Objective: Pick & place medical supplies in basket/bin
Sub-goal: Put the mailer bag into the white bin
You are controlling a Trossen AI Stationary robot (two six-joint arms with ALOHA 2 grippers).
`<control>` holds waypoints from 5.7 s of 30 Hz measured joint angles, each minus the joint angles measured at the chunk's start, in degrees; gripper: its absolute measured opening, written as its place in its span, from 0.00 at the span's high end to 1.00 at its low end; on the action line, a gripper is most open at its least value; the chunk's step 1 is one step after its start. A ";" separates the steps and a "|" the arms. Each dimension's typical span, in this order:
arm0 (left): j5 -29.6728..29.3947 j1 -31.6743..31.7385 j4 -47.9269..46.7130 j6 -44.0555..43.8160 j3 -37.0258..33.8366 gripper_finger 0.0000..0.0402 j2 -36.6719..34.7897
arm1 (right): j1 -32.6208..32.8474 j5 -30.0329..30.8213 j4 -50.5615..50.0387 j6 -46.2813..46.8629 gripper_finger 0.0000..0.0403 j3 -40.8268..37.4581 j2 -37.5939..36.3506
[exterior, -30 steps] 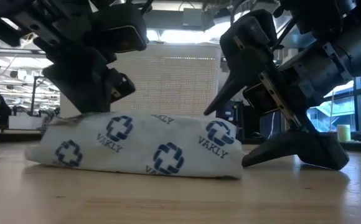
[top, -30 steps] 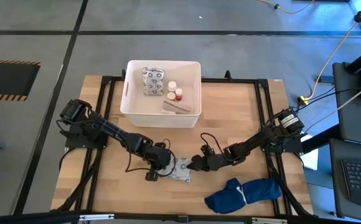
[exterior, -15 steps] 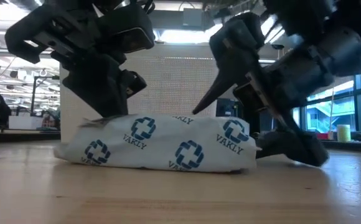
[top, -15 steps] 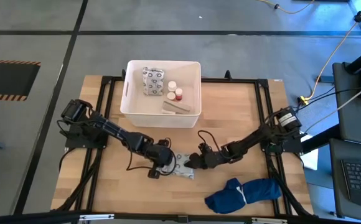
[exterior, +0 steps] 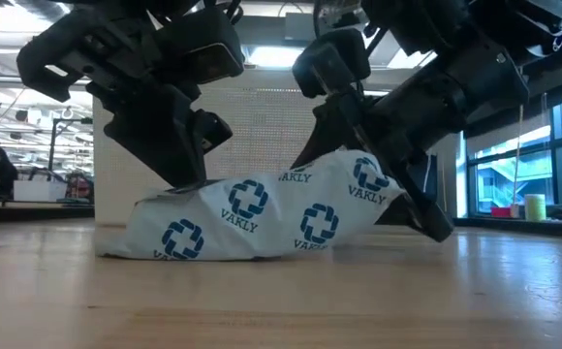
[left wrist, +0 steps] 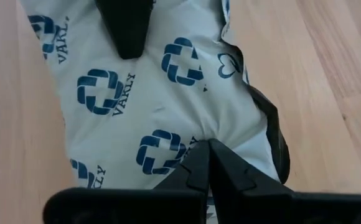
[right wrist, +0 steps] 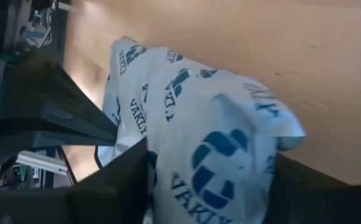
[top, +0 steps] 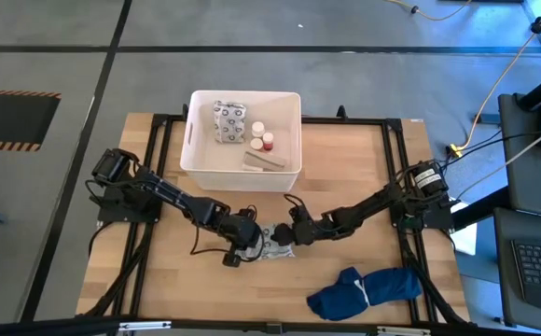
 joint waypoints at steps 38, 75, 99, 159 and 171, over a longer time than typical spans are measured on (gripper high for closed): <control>-7.47 0.02 -10.61 -1.44 0.11 0.72 -21.47 | -0.50 -10.42 1.60 -21.57 0.56 1.54 -3.53; -12.51 -2.43 -12.47 -2.22 6.59 0.76 -54.90 | -25.03 3.54 -55.30 -88.10 0.56 65.98 -10.01; -41.04 10.13 -26.23 14.73 12.03 0.48 -49.85 | -24.19 10.19 -74.59 -108.66 0.56 85.02 8.24; -29.35 24.69 -28.14 14.55 20.70 0.70 -36.72 | -20.56 16.54 -72.00 -101.42 0.21 85.48 3.74; -15.42 33.96 -9.81 10.31 14.44 0.70 -47.23 | -18.86 16.27 -73.64 -92.52 0.19 85.40 -3.25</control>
